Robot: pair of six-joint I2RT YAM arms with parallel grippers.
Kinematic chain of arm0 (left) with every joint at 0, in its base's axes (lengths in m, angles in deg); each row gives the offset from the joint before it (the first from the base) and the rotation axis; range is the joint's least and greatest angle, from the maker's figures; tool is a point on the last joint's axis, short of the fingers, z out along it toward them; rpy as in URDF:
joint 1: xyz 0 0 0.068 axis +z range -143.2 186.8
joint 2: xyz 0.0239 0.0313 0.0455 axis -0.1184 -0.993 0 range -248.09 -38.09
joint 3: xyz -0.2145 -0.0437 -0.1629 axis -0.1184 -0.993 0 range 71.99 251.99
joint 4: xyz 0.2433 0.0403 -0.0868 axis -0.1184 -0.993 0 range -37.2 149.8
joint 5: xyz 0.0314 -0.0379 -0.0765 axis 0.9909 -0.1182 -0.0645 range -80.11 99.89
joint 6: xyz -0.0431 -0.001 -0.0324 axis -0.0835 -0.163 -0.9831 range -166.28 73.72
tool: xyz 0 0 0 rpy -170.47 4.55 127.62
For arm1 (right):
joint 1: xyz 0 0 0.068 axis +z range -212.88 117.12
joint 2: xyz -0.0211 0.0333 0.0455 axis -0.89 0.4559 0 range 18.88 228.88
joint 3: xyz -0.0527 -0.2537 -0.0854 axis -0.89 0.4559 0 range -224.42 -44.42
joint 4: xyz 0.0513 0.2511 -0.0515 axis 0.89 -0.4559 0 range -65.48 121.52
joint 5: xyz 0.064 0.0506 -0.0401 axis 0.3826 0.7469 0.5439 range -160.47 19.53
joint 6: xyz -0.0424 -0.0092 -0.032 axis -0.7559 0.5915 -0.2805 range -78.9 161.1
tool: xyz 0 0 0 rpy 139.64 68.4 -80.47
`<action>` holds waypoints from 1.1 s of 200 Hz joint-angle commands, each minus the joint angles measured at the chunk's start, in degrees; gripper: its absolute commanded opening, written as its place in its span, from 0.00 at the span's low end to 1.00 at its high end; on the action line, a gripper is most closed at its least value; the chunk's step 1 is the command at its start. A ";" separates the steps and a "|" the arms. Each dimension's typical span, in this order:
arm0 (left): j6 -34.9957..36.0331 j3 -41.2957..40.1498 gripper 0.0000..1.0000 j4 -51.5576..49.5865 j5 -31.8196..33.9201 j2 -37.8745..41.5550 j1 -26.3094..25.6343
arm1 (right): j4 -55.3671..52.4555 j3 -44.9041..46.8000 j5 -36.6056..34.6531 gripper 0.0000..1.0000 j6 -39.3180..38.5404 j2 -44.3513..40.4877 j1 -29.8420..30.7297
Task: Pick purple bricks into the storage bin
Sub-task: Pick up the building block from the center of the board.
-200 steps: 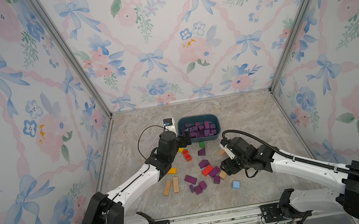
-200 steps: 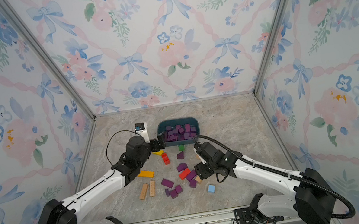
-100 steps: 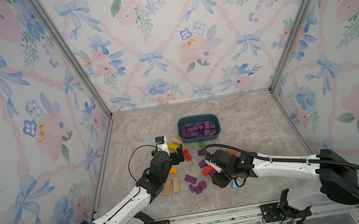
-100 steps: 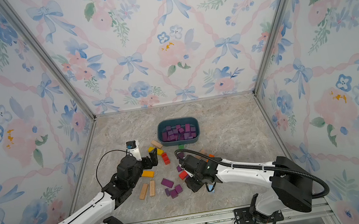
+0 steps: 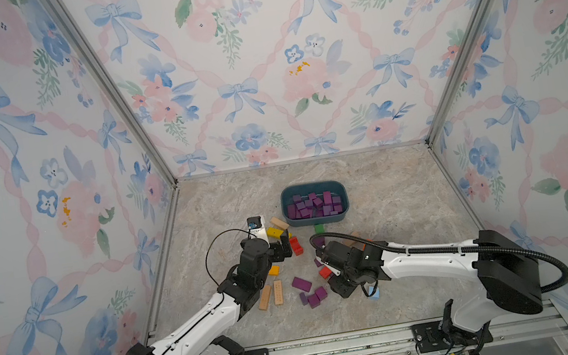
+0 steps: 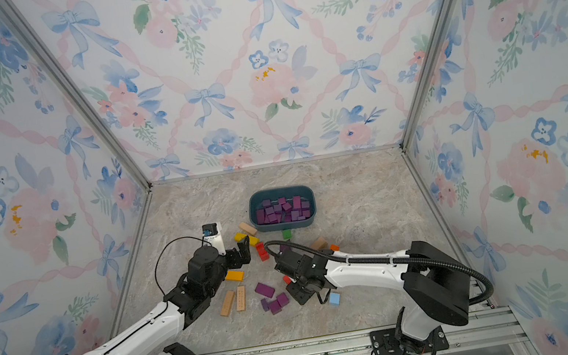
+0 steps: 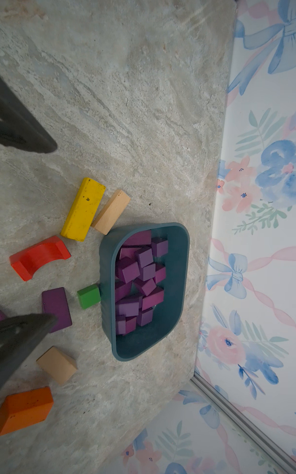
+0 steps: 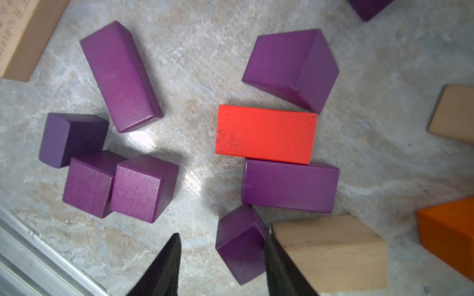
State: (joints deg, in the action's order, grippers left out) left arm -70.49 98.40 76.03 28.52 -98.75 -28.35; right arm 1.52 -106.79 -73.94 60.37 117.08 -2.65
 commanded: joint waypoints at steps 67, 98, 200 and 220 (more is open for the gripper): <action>-0.31 0.79 0.98 0.51 -0.90 -1.27 0.70 | -3.80 -0.40 -5.05 0.52 -1.29 2.11 0.68; -0.36 0.99 0.98 0.46 -1.07 -1.80 0.73 | -3.40 0.24 -4.97 0.52 -1.78 2.00 0.68; -1.42 0.50 0.98 0.20 -0.48 -1.22 1.49 | -1.25 0.52 -3.22 0.52 -3.80 0.94 1.82; -1.62 0.22 0.98 0.18 -0.44 -0.71 1.76 | -1.74 -0.02 -2.97 0.52 -3.80 2.41 1.82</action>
State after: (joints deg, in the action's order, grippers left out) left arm -70.97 98.55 76.03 27.91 -100.52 -27.20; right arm 0.23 -106.77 -77.54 57.31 117.14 -1.36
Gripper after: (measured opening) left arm 0.979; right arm 0.518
